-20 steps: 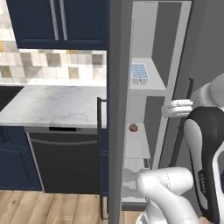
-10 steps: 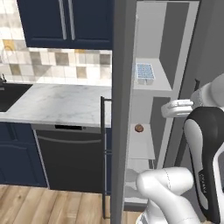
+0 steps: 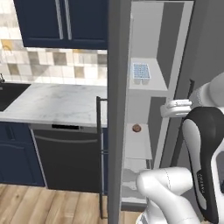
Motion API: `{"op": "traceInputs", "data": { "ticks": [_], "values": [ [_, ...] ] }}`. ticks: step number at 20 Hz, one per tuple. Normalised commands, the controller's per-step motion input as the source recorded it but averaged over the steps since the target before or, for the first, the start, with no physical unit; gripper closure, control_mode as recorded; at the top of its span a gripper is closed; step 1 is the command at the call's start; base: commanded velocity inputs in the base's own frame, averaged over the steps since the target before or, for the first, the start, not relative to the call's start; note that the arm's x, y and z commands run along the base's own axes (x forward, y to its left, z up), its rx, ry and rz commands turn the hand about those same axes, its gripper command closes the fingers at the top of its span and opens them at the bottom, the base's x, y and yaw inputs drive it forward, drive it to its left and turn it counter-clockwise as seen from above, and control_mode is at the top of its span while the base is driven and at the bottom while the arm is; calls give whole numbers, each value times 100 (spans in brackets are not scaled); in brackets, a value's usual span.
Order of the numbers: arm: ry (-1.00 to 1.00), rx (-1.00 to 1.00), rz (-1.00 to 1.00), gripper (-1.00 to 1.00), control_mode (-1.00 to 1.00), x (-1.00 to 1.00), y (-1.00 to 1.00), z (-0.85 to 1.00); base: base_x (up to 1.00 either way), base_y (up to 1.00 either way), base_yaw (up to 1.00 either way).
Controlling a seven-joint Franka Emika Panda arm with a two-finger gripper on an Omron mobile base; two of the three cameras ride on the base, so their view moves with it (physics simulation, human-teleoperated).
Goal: Open the freezer door, pick up the ice cube tray from the freezer, and place it on the dining counter.
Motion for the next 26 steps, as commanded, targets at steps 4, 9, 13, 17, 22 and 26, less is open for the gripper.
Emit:
{"op": "traceInputs", "data": {
  "ticks": [4,9,13,17,22,26],
  "values": [
    [0,0,0,-100,100,0,0,0,-24,-51,0],
    [0,0,0,-100,100,0,0,0,-1,-36,0],
    [0,0,0,-100,100,0,0,0,47,-1,1],
    [0,0,0,-100,100,0,0,0,60,0,3],
    [0,0,0,-100,100,0,0,0,56,8,1],
    [0,0,0,-100,100,0,0,0,22,53,0]
  ]
}}
